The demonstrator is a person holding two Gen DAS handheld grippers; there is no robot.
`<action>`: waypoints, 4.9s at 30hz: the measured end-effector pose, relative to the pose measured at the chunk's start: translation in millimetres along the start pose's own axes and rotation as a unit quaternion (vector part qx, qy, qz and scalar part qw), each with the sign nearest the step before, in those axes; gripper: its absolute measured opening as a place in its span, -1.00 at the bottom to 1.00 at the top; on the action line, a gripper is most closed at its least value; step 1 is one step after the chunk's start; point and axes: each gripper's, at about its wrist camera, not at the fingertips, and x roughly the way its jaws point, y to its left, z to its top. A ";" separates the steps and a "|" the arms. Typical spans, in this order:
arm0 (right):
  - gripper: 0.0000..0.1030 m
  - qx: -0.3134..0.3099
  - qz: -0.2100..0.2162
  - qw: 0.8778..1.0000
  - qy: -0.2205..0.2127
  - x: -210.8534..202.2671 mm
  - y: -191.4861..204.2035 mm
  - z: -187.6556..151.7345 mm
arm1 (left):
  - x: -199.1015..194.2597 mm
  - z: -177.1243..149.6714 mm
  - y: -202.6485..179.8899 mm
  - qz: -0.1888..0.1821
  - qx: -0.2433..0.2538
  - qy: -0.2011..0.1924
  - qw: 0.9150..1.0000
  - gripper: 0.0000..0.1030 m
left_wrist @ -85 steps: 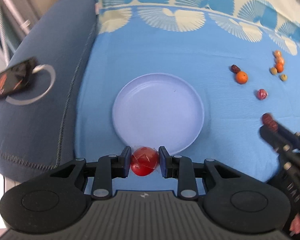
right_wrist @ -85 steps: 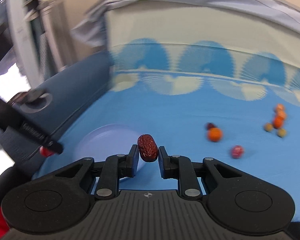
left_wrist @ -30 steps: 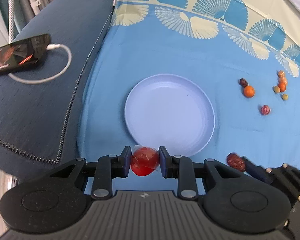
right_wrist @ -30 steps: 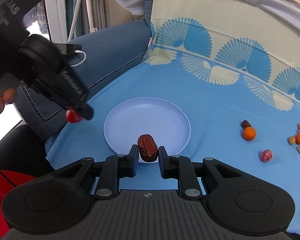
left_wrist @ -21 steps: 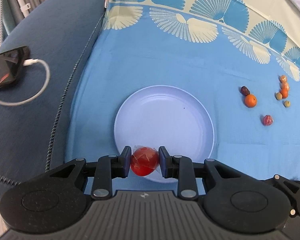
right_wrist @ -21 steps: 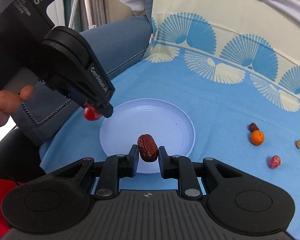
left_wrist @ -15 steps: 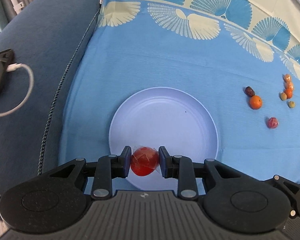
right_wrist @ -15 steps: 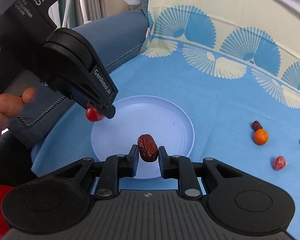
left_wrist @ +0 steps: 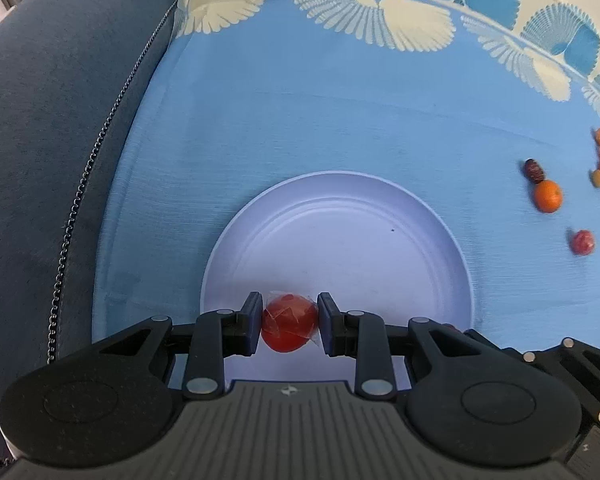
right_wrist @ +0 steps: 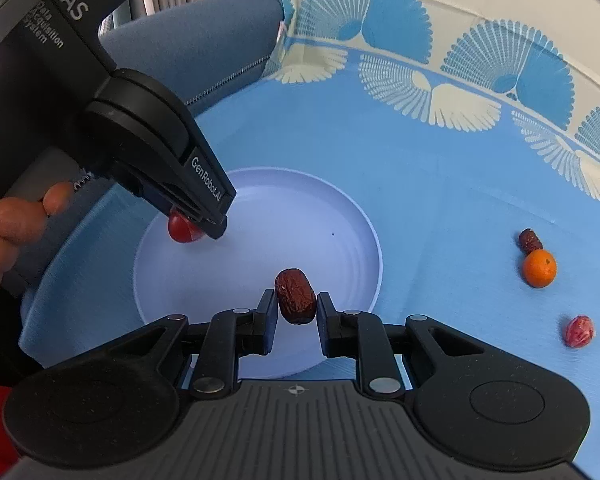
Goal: Organize fruits
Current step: 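Carry the red fruit and red date over the plate with both grippers, then open both grippers to drop the red fruit and date onto the plate, then move both tools back toward the fruit cluster, then grasp a mandarin with the left gripper while the right gripper grasps a yellow fruit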
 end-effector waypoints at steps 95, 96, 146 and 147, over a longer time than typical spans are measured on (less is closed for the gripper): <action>0.98 0.022 -0.032 0.997 -0.066 -144.4 51.2 -59.5 | -141.0 -144.7 5.1 0.049 0.031 -0.109 0.992 0.99; 0.98 0.023 -0.031 0.997 -0.065 -143.1 50.4 -59.7 | -140.4 -143.3 4.9 0.048 0.030 -0.107 0.993 0.99; 0.99 0.239 -0.269 0.930 -0.079 23.8 -378.4 -76.2 | 96.8 95.1 -287.1 -0.034 0.148 -0.014 0.988 0.99; 0.99 0.228 -0.274 0.930 -0.087 25.6 -375.4 -78.5 | 102.1 95.2 -288.6 -0.029 0.153 -0.012 0.988 0.99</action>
